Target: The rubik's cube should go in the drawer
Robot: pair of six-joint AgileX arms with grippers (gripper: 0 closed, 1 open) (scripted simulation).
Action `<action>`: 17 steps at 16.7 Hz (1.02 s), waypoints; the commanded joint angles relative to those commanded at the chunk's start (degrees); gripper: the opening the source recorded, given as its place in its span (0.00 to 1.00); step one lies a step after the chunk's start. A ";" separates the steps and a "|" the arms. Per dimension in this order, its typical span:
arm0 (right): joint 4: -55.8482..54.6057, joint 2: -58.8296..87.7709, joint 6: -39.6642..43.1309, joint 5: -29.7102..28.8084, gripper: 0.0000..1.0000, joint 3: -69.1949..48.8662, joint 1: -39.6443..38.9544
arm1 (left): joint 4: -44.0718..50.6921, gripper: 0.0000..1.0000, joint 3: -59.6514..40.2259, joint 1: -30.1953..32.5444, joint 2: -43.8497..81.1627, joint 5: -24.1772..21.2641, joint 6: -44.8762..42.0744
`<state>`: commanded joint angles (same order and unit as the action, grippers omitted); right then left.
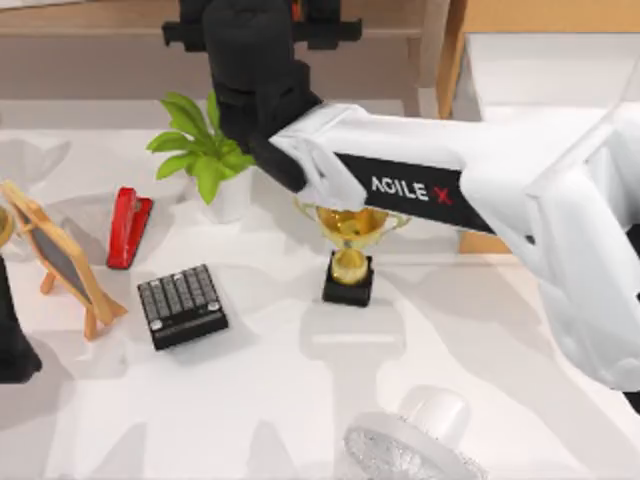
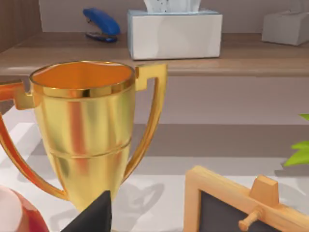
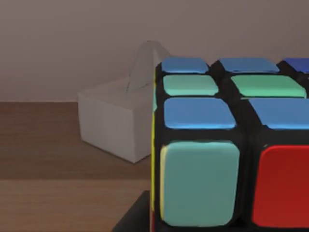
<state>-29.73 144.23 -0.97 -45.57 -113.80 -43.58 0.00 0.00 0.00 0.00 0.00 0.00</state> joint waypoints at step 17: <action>66.72 -20.89 -4.86 25.49 0.00 -2.73 5.97 | 0.00 1.00 0.00 0.00 0.00 0.00 0.00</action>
<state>36.99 123.34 -5.83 -20.07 -116.53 -37.61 0.00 0.00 0.00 0.00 0.00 0.00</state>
